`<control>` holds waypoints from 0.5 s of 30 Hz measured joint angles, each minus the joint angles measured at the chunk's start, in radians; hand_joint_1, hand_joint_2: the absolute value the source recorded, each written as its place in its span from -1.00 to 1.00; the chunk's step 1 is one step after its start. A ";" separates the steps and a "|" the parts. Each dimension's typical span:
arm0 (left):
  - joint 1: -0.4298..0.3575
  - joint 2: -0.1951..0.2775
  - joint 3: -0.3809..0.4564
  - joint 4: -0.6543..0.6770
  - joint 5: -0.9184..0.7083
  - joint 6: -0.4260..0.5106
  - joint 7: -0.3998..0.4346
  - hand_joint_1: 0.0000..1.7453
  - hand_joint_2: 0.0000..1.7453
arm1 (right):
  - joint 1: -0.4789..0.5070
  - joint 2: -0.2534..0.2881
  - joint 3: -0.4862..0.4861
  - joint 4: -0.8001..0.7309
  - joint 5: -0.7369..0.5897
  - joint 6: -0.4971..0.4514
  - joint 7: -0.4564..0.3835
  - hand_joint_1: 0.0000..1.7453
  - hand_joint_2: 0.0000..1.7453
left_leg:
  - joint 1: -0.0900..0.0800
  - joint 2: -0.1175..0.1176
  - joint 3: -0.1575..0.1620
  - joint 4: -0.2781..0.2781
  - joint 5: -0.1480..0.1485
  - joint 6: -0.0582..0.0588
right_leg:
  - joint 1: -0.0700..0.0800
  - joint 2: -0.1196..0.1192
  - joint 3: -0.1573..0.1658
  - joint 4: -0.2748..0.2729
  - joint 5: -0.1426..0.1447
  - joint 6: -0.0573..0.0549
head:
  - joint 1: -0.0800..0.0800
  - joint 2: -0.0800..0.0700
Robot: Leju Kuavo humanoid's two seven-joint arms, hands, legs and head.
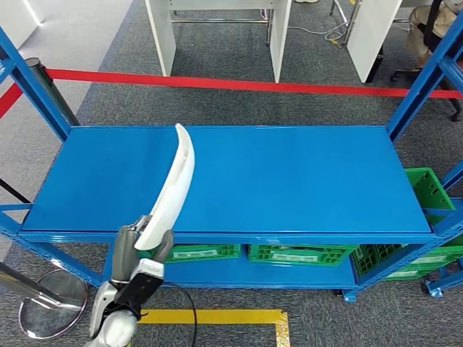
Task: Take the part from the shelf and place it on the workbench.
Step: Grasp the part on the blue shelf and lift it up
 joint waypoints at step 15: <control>0.155 0.019 -0.026 -0.242 0.230 -0.001 -0.169 1.00 1.00 | -0.001 0.013 -0.071 0.000 -0.028 0.037 -0.046 -1.00 1.00 | -0.002 0.000 -0.002 0.006 -0.002 0.003 | -0.002 -0.001 0.000 -0.001 0.003 0.004 | 0.000 0.000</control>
